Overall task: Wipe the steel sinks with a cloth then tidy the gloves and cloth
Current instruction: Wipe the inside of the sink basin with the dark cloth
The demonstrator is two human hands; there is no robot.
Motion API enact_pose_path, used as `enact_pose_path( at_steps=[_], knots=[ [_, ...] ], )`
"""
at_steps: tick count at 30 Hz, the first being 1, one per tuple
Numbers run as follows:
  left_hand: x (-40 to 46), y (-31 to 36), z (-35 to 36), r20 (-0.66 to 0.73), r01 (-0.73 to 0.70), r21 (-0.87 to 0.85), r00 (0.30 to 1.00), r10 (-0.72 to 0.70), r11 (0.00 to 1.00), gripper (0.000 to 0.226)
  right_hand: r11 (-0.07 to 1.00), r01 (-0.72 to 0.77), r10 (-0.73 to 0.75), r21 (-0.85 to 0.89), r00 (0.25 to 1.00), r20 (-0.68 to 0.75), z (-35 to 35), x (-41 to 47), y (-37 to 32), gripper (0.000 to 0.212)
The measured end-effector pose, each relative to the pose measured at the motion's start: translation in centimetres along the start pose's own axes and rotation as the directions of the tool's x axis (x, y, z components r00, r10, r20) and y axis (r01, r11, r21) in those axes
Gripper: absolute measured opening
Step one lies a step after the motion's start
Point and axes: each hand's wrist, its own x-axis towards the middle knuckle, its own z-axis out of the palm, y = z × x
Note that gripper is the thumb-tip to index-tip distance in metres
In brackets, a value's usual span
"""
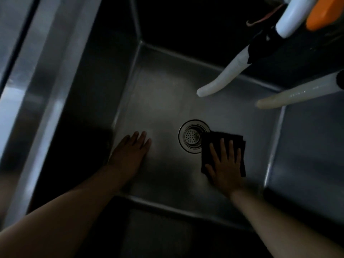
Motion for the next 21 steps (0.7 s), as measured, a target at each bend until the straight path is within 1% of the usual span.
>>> enact_pose_path(
  at_steps=[2,5,8,10,12,14,17,21],
  knots=[
    [0.3,-0.2,0.0,-0.005,-0.004,-0.010,1.000,0.004,1.000,0.062,0.998,0.065,-0.064,-0.028,0.998,0.016,0.9,-2.0,-1.8,0.069],
    [0.5,-0.3,-0.1,0.019,-0.005,-0.043,1.000,0.006,0.999,0.065,0.975,0.216,-0.215,-0.057,0.976,0.039,1.5,-2.4,-4.7,0.072],
    [0.6,-0.3,0.2,0.021,-0.005,-0.059,1.000,0.007,0.998,0.071,0.929,0.360,-0.356,-0.089,0.933,0.055,0.8,0.1,-7.5,0.068],
    [0.6,-0.3,0.5,0.019,-0.002,-0.069,1.000,0.004,0.998,0.071,0.907,0.409,-0.402,-0.098,0.912,0.077,0.0,2.8,-9.2,0.065],
    [0.6,-0.3,0.7,0.017,-0.002,-0.072,1.000,0.003,0.997,0.069,0.912,0.402,-0.398,-0.083,0.915,0.062,-0.8,5.9,-10.5,0.066],
    [0.7,-0.3,0.9,0.012,-0.002,-0.087,1.000,0.003,0.996,0.069,0.930,0.359,-0.356,-0.079,0.933,0.041,-1.5,9.1,-10.9,0.066],
    [0.8,-0.3,1.1,-0.017,-0.005,-0.076,1.000,0.004,0.997,0.070,0.972,0.221,-0.220,-0.074,0.975,0.024,-2.3,12.5,-9.9,0.063],
    [0.9,0.1,1.2,-0.041,0.021,-0.041,0.999,-0.022,0.999,0.069,0.996,0.091,-0.090,-0.012,0.996,0.017,-2.8,11.3,-7.4,0.064]
  ],
)
